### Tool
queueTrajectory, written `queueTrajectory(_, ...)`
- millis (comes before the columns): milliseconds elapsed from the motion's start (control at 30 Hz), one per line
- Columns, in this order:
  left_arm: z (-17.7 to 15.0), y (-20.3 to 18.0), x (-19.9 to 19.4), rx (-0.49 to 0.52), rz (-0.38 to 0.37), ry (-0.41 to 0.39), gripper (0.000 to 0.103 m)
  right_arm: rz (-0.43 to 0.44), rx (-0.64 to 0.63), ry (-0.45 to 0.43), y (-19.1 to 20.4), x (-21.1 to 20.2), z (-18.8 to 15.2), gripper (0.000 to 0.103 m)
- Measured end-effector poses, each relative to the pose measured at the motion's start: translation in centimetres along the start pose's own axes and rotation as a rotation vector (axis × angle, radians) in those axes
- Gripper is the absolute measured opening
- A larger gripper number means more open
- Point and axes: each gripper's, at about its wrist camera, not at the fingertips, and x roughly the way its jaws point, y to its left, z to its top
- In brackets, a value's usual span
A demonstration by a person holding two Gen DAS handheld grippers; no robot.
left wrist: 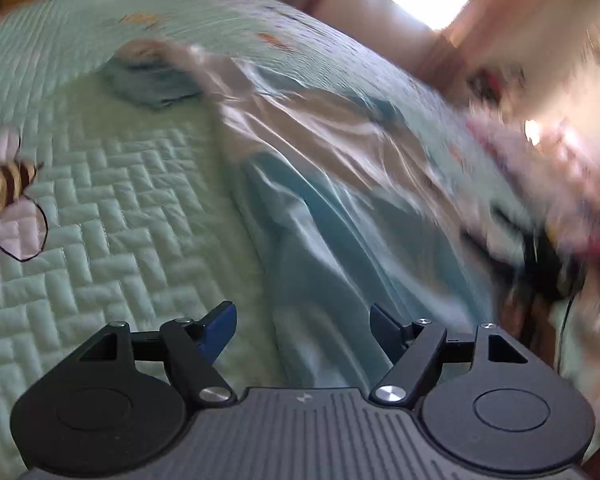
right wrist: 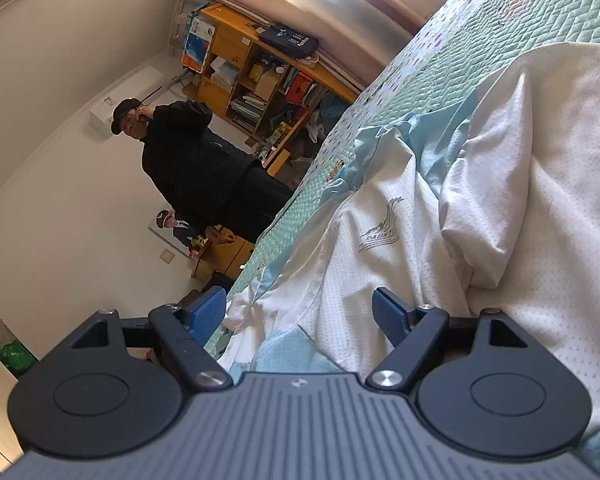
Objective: Fold clothes
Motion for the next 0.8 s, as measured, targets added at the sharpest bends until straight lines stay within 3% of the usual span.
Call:
queueTrajectory(100,-1.2,-1.2,0.7,0.052,0.041,0.047,0.076,-0.002,0.001,-0.001,0.0,0.0,0.0,0.081)
queueTrajectory(267,-2.3,-0.8,1.6,0.006,0.024,0.081,0.071,-0.004,0.002,0.002,0.0,-0.2,-0.1,0.081)
queueTrajectory(300,-2.1,-0.8,1.6,0.009,0.019,0.087,0.060,-0.005,0.002,0.003,0.0,-0.2,-0.1,0.081)
queueTrajectory(333,-2.0,-0.9,1.6,0.015,0.019,0.098,0.039,-0.006,0.001,0.005,0.1,-0.2,-0.1,0.081)
queueTrajectory(400,-2.2,-1.0,1.2,0.009,0.019,0.119,0.009,-0.008,0.000,0.004,0.3,-0.2,0.0,0.081)
queueTrajectory(467,-2.1,-1.0,0.4,-0.006,0.026,0.117,0.007,-0.009,-0.001,0.003,0.5,-0.3,-0.1,0.081)
queueTrajectory(700,-3.6,0.2,-3.7,0.032,0.207,0.179,0.003,-0.025,-0.016,0.010,0.8,-0.1,-0.2,0.081)
queueTrajectory(800,-3.7,1.2,-4.2,-0.042,0.169,0.158,0.010,-0.027,-0.019,0.011,0.9,-0.1,-0.2,0.081)
